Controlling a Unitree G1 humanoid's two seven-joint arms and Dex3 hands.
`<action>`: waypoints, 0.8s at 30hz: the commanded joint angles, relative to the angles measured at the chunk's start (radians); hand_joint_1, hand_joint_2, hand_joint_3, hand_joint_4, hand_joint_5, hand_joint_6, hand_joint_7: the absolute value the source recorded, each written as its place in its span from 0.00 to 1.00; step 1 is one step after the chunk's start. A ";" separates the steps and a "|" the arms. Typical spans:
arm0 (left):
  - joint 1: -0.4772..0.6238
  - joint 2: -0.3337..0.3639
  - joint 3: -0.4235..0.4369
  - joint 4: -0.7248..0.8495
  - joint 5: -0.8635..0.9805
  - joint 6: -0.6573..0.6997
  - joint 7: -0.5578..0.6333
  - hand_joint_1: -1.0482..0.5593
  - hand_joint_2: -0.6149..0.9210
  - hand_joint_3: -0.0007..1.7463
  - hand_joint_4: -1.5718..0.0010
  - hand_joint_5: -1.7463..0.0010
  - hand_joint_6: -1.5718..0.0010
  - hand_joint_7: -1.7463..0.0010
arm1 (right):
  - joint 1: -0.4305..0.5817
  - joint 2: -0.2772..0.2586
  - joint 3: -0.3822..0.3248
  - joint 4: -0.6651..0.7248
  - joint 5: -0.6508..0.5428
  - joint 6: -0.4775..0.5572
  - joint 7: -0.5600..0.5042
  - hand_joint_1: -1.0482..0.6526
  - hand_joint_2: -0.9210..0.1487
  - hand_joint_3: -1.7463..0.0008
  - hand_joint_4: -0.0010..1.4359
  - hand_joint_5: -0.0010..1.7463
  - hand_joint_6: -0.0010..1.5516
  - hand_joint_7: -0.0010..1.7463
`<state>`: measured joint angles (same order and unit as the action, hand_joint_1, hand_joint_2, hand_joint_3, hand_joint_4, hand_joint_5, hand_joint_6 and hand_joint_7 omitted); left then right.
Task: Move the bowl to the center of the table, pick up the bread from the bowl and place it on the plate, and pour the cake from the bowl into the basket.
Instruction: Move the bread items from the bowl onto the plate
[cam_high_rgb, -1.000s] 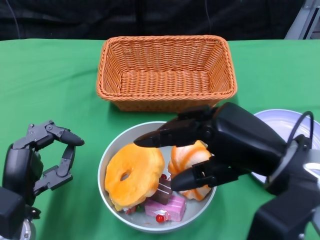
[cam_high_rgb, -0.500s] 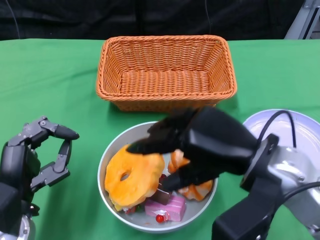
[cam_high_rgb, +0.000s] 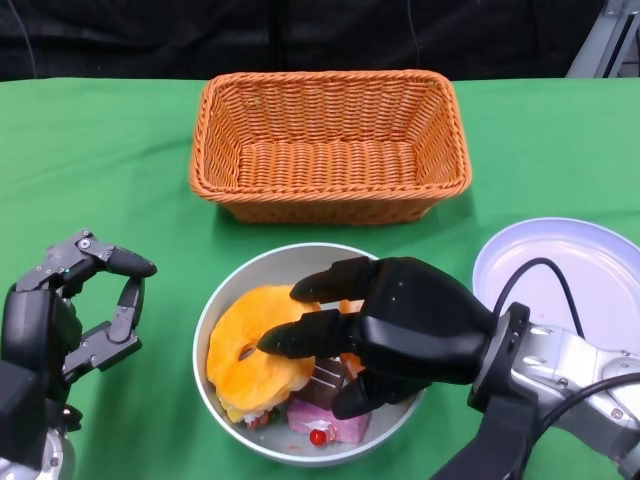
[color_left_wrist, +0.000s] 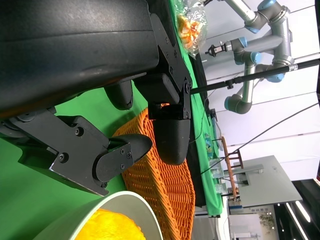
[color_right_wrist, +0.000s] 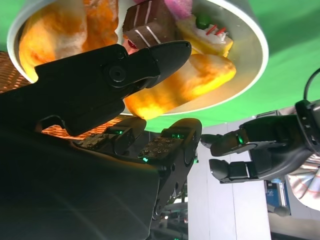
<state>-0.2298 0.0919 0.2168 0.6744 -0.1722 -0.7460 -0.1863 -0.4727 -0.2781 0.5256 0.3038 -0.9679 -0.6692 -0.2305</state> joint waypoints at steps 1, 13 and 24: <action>-0.007 0.014 0.010 -0.008 -0.004 0.002 0.007 0.58 0.79 0.57 0.51 0.01 0.48 0.33 | -0.021 -0.003 0.041 0.066 -0.086 -0.005 -0.175 0.12 0.05 1.00 0.42 0.04 0.39 0.00; -0.010 0.009 0.003 0.003 0.026 -0.011 0.031 0.56 0.80 0.54 0.54 0.00 0.50 0.30 | -0.068 0.051 0.115 0.160 -0.156 0.096 -0.387 0.15 0.00 0.99 0.44 0.04 0.37 0.00; -0.012 0.004 0.005 0.005 0.001 -0.001 0.017 0.58 0.79 0.56 0.53 0.00 0.50 0.30 | -0.093 0.070 0.157 0.228 -0.127 0.121 -0.330 0.16 0.03 1.00 0.47 0.04 0.43 0.02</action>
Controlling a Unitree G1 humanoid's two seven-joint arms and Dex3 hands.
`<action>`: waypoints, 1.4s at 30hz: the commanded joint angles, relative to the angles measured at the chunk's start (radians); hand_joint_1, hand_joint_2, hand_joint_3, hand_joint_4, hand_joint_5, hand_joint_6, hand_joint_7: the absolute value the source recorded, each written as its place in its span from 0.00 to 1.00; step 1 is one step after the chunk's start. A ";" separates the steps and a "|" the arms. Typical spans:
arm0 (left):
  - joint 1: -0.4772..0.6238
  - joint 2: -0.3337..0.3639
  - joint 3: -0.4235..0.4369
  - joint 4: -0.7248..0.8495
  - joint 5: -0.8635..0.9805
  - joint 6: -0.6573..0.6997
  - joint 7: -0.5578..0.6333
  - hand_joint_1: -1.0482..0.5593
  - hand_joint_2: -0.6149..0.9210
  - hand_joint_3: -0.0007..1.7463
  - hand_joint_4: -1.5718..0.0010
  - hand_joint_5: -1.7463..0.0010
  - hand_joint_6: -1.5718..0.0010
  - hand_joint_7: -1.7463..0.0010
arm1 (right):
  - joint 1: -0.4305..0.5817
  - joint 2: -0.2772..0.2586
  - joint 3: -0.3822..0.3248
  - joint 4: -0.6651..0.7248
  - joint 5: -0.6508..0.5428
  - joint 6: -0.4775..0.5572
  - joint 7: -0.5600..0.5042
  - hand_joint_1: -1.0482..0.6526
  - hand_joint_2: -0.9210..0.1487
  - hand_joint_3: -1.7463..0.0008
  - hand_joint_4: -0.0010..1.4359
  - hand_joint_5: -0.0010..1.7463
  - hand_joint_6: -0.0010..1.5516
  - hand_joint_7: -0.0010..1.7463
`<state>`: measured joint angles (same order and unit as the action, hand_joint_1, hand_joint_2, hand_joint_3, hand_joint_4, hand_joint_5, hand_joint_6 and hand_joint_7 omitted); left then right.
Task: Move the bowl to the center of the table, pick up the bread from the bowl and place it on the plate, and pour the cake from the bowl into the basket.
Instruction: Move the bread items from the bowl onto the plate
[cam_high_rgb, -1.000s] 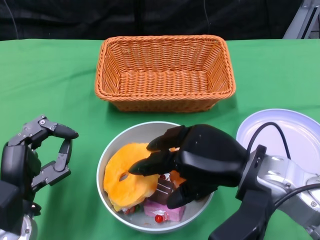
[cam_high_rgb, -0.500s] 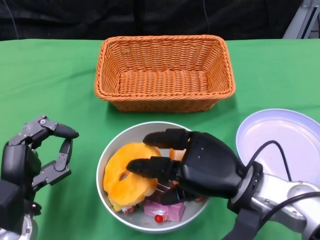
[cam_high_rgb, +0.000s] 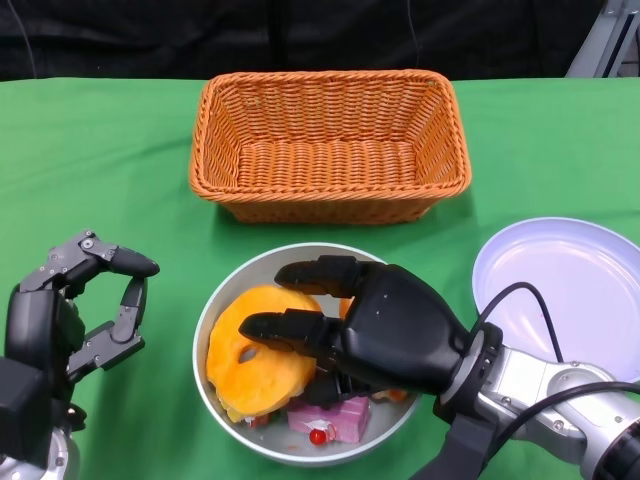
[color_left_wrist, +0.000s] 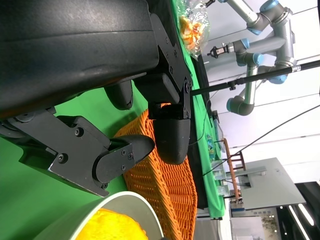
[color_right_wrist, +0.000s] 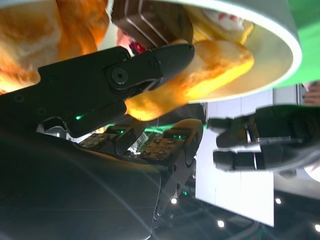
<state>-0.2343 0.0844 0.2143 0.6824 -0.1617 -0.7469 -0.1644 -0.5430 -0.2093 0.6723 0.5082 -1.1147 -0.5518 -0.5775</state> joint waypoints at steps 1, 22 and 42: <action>-0.006 0.015 0.008 -0.003 -0.007 -0.001 -0.004 0.58 0.79 0.57 0.52 0.00 0.50 0.31 | -0.027 0.003 0.016 0.037 0.022 0.003 0.028 0.16 0.04 1.00 0.48 0.04 0.44 0.02; 0.003 0.013 0.005 -0.026 0.019 0.003 0.032 0.57 0.79 0.56 0.52 0.00 0.49 0.31 | -0.045 0.050 0.113 0.123 0.005 0.107 0.005 0.27 0.01 0.98 0.55 0.05 0.50 0.02; -0.011 0.013 0.003 0.004 0.001 -0.007 0.009 0.58 0.78 0.58 0.51 0.00 0.49 0.29 | -0.103 0.099 0.134 0.279 0.057 0.018 -0.196 0.43 0.05 1.00 0.56 0.75 0.72 0.12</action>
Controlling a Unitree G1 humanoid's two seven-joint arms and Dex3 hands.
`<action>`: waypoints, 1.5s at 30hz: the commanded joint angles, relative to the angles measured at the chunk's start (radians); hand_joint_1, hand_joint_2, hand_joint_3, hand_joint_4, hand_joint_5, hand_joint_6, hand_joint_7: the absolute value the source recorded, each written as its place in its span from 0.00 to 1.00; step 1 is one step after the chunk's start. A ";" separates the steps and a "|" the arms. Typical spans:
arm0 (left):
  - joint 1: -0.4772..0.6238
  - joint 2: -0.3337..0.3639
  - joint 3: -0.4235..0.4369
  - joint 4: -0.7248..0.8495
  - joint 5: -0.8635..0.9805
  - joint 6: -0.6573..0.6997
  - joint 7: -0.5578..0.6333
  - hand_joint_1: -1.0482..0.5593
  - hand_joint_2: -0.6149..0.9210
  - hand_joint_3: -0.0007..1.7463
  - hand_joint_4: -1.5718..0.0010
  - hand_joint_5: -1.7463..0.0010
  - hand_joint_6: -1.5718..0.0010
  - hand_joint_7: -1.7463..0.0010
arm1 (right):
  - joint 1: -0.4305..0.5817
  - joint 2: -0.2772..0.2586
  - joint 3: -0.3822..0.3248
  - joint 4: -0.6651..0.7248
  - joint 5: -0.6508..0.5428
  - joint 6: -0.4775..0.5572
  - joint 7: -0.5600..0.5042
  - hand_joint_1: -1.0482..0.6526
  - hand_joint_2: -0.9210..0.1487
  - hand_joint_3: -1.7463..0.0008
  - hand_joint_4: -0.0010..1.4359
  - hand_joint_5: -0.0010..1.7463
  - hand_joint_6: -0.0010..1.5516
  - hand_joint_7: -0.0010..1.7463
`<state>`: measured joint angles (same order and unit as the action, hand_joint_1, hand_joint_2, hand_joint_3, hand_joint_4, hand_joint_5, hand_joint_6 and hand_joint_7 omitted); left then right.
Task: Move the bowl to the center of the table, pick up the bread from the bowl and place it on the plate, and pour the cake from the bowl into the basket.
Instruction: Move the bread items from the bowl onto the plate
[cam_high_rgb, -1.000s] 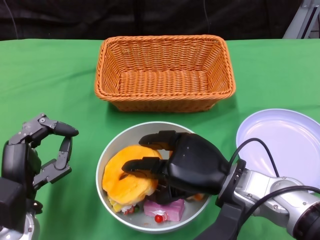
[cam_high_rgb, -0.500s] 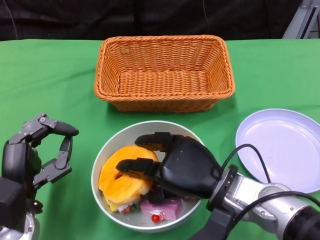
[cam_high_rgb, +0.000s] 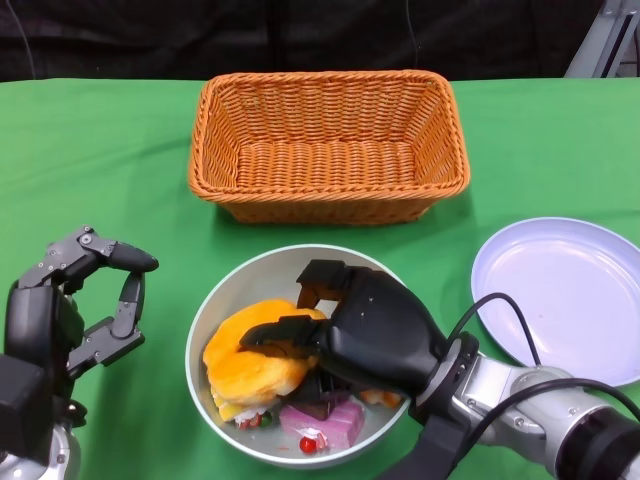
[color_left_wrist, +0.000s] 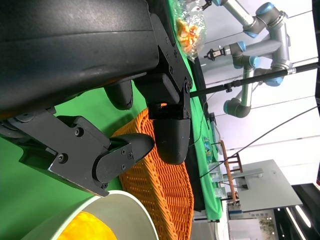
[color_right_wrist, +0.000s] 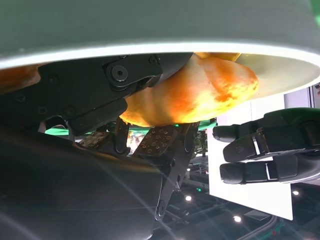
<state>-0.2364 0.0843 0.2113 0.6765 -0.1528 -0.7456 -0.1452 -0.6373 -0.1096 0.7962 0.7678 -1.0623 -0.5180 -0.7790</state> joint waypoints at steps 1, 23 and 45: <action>-0.011 0.013 0.006 0.013 -0.009 -0.009 -0.012 0.58 0.78 0.58 0.51 0.00 0.49 0.29 | -0.013 -0.001 0.010 0.025 0.005 -0.021 -0.004 0.42 0.06 1.00 0.55 0.76 0.72 0.12; -0.021 0.020 0.013 0.054 -0.003 -0.021 -0.010 0.58 0.77 0.59 0.51 0.00 0.51 0.28 | -0.006 -0.049 -0.125 -0.067 0.156 -0.109 0.030 0.48 0.03 1.00 0.45 0.93 0.52 0.47; -0.022 0.027 0.017 0.059 0.000 -0.010 -0.006 0.58 0.78 0.56 0.50 0.00 0.51 0.29 | 0.256 -0.184 -0.461 -0.494 0.411 -0.182 0.268 0.53 0.03 0.98 0.52 0.79 0.55 0.48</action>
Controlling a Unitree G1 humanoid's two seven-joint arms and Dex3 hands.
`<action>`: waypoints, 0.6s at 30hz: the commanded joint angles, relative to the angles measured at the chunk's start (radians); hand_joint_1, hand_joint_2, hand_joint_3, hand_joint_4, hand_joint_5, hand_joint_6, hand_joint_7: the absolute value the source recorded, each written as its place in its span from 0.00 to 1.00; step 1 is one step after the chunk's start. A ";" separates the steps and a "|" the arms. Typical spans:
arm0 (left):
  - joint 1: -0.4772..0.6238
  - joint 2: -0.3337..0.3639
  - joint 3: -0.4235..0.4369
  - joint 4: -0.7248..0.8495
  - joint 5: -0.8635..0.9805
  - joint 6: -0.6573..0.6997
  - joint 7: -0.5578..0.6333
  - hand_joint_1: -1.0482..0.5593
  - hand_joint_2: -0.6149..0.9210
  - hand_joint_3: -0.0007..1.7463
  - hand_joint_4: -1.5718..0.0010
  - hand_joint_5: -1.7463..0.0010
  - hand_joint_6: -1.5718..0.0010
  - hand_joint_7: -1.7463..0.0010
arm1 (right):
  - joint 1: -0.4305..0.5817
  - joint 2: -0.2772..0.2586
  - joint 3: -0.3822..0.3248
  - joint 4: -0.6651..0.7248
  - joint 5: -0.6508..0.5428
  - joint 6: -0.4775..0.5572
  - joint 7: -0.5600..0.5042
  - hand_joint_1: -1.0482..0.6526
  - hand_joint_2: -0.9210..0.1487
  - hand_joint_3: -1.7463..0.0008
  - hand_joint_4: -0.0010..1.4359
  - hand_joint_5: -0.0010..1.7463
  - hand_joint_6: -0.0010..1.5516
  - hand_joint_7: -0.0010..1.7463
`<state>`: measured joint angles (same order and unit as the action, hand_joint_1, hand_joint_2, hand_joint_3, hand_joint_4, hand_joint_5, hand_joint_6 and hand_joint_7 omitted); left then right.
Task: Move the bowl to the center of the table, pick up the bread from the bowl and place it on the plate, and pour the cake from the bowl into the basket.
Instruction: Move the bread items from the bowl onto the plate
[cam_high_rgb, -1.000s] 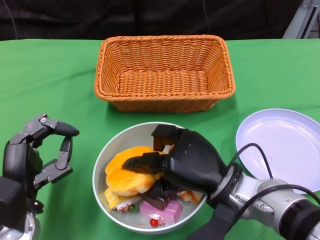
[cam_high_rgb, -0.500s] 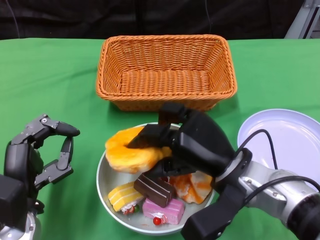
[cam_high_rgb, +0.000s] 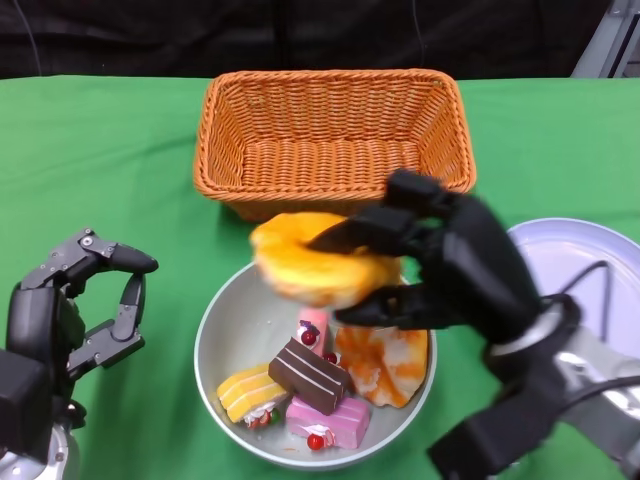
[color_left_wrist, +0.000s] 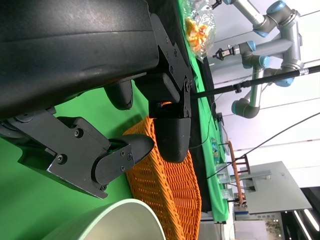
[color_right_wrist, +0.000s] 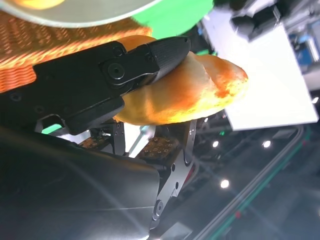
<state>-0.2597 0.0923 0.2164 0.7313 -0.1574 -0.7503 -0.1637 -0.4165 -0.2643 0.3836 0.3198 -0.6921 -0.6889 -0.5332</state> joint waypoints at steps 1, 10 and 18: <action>0.001 0.019 0.012 0.005 0.005 -0.005 0.013 0.58 0.78 0.56 0.50 0.00 0.51 0.29 | 0.043 -0.031 -0.059 -0.056 0.046 -0.012 0.030 0.53 0.03 0.98 0.53 0.79 0.55 0.47; 0.001 0.038 0.019 0.015 -0.007 0.000 -0.008 0.58 0.78 0.57 0.51 0.00 0.51 0.30 | 0.205 -0.076 -0.257 -0.131 0.098 0.055 0.045 0.56 0.03 0.98 0.51 0.80 0.55 0.50; -0.011 0.060 0.036 0.042 -0.019 -0.005 -0.028 0.58 0.80 0.55 0.50 0.00 0.51 0.30 | 0.267 -0.105 -0.380 -0.032 0.130 0.048 0.007 0.58 0.05 0.99 0.53 0.79 0.56 0.47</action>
<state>-0.2631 0.1254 0.2418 0.7640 -0.1716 -0.7492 -0.1856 -0.1586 -0.3504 0.0315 0.2679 -0.5757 -0.6444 -0.5030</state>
